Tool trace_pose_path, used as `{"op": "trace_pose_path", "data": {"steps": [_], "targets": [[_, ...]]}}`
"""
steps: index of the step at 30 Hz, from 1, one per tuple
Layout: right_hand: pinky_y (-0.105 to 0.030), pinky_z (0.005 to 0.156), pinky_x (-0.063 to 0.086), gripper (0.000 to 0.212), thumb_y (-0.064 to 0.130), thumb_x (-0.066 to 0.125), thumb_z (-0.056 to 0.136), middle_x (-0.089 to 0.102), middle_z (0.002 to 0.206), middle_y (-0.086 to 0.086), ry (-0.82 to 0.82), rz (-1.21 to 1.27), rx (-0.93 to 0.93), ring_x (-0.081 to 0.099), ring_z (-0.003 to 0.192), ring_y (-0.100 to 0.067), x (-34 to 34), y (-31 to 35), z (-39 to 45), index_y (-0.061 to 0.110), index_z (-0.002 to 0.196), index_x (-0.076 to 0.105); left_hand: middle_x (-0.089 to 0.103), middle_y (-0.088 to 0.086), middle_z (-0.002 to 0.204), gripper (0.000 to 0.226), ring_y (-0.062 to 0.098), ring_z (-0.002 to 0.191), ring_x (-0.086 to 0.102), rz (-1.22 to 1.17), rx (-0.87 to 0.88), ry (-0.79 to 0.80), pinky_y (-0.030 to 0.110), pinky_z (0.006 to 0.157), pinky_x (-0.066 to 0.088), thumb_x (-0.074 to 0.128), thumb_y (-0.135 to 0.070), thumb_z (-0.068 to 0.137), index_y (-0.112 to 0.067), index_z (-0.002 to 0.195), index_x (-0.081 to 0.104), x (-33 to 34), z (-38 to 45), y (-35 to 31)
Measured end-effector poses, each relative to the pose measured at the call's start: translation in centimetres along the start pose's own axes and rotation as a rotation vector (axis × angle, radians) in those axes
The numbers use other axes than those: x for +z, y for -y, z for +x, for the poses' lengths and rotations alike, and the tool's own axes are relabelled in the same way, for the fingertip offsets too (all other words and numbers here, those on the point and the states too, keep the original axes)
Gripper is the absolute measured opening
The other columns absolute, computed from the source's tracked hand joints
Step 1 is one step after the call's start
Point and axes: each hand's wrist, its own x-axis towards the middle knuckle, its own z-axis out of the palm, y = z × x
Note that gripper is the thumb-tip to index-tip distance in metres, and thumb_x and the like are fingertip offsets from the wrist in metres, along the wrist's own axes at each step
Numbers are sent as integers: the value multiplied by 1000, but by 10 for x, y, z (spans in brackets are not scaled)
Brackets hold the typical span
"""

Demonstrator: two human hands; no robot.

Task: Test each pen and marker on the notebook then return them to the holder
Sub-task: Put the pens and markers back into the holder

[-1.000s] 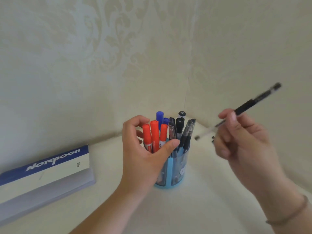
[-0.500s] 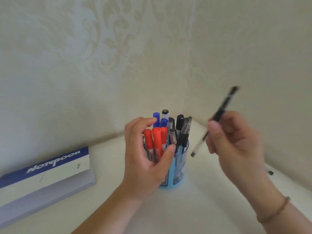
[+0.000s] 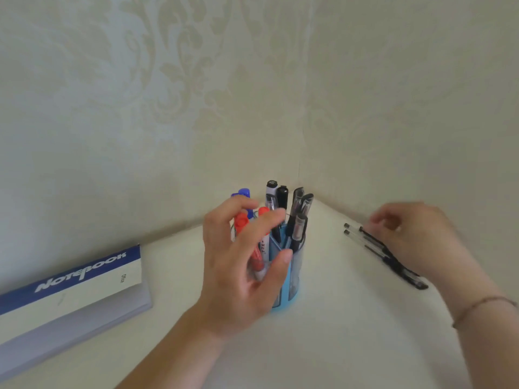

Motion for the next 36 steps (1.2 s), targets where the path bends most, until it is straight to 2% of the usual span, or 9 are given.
{"op": "trace_pose_path", "data": {"steps": [4,10,13,16,21,25,29,33,36], "targets": [[-34,69,56,20,39,80,65,67,71,4,260,-282,210,65,68,-20,16,-31,15,24,64,66,50,1,128,25,27,121,43,159,29,63,54,95,37,57,-27,90,-24,112,68,3,0,5],[-29,66,53,12,35,66,76,65,77,3,241,-367,146,63,71,-21,21,-21,14,24,76,64,42,6,133,25,31,122,40,121,23,-28,53,97,37,63,-25,87,-24,112,67,0,2,2],[-29,58,53,5,28,61,90,70,72,4,167,30,-26,60,57,-15,21,-6,6,27,89,57,45,6,133,17,39,116,40,169,190,21,57,93,36,63,-28,88,-32,96,78,-1,1,4],[-26,48,43,27,11,53,96,70,70,-2,98,597,-211,52,48,-17,15,22,-12,36,106,52,42,7,141,27,37,122,35,251,122,96,61,91,33,56,-42,88,-32,100,77,0,2,9],[-19,40,36,23,15,60,81,71,76,-8,187,1489,-202,59,48,-22,-1,46,-29,14,103,66,40,8,143,34,34,122,38,269,11,142,55,100,30,54,-46,88,-29,111,72,-1,-2,15],[-18,40,25,31,49,64,74,36,45,5,10,1381,-193,29,38,-10,8,50,-33,19,73,69,38,5,143,36,30,125,35,220,-2,149,55,99,33,61,-42,84,-25,113,71,2,-4,16],[-22,42,38,37,58,65,77,57,63,-3,-64,1282,-337,51,51,-18,22,62,-40,23,85,73,42,7,140,38,29,124,36,195,2,127,54,99,34,65,-41,81,-21,112,71,1,-3,13],[-26,46,48,26,25,61,88,63,74,-4,-180,1290,-427,59,55,-22,20,71,-42,23,114,56,42,6,140,44,30,124,38,167,15,116,53,99,34,67,-40,80,-23,120,60,3,-4,10],[-29,52,51,65,3,62,88,68,76,-9,-199,1151,-414,64,59,-24,23,74,-43,39,131,30,41,4,140,48,29,126,38,164,10,116,52,101,34,68,-38,79,-22,123,57,2,-4,11]]}}
